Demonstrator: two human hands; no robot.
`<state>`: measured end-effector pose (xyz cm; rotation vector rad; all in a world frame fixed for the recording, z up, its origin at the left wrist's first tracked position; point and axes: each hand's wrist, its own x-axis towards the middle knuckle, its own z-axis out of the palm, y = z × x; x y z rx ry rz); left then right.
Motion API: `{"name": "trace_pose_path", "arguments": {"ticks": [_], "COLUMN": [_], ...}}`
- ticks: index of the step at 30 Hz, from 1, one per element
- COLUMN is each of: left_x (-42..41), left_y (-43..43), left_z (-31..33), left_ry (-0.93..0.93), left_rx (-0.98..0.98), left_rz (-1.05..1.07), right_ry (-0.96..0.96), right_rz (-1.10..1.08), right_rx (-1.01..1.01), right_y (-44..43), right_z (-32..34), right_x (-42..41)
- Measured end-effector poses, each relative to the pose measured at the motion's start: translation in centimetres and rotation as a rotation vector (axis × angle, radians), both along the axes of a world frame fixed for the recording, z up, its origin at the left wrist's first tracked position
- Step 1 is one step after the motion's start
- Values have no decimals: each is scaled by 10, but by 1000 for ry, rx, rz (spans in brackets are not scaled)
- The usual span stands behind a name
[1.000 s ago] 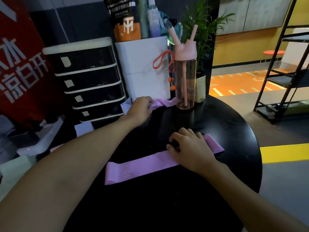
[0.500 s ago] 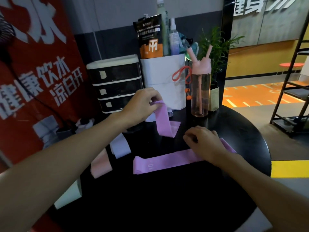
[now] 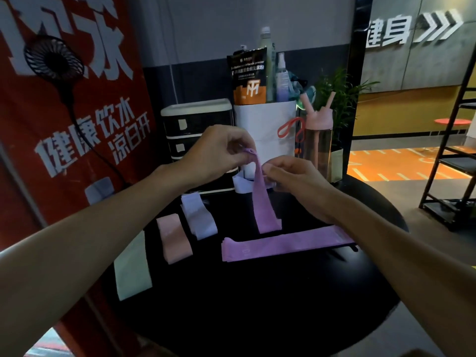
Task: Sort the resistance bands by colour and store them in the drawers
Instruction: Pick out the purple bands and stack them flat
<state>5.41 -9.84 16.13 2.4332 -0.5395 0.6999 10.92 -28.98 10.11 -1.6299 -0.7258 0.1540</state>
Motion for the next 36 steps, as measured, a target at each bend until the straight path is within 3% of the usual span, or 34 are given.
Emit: {"name": "trace_pose_path", "arguments": {"ticks": [6,11,16,30,36], "left_x": [-12,-11,-13,-5,-8], "left_y": [0,3,4,21,36], "left_z": [2,0,3,14,-9], "left_ry": [44,-16,-72,-126,-73], "left_rx": [-200,-202,-249,-718,-821], "left_rz": [-45,-49,-57,280,360], "right_ry": [85,168,128,142,201], "right_rz": [-62,2,48,47,85], "right_rx": [68,77,39,-130,-248], "right_y": [17,26,30,-15,-45], "right_z": [-8,-12,-12,-32,-40], "right_x": [-8,-9,-8,2,10]}}
